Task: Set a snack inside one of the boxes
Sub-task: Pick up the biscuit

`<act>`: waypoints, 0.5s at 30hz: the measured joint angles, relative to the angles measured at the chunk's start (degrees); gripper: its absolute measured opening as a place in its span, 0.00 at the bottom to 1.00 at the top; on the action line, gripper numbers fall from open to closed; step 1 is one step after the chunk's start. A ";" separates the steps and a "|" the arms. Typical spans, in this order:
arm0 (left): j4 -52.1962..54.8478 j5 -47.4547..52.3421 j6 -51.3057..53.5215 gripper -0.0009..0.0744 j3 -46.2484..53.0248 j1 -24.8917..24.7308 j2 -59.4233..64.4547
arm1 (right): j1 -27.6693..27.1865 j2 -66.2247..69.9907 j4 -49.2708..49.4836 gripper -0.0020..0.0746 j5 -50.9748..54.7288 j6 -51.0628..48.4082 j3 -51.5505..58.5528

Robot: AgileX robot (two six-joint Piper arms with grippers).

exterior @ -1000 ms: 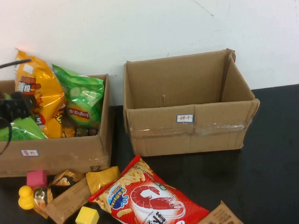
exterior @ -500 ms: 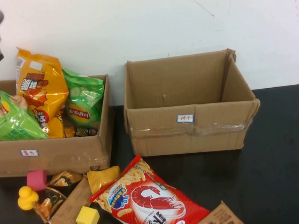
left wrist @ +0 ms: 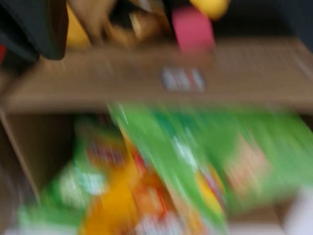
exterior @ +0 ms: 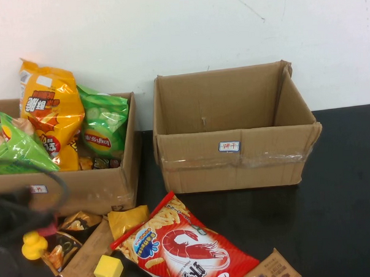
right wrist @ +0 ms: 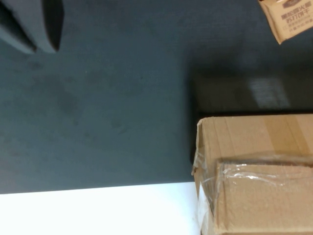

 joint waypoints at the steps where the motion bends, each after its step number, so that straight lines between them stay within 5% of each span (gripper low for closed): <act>1: -1.02 0.19 0.52 0.01 1.10 -1.13 0.59 | 0.00 0.00 0.00 0.02 0.00 0.00 0.00; 10: -13.44 12.30 7.43 0.02 1.30 -10.25 12.11 | 0.00 0.00 0.00 0.02 0.00 0.00 0.00; 15: -26.35 26.53 23.06 0.19 -4.98 -12.63 20.53 | 0.00 0.00 0.00 0.02 0.00 0.00 0.00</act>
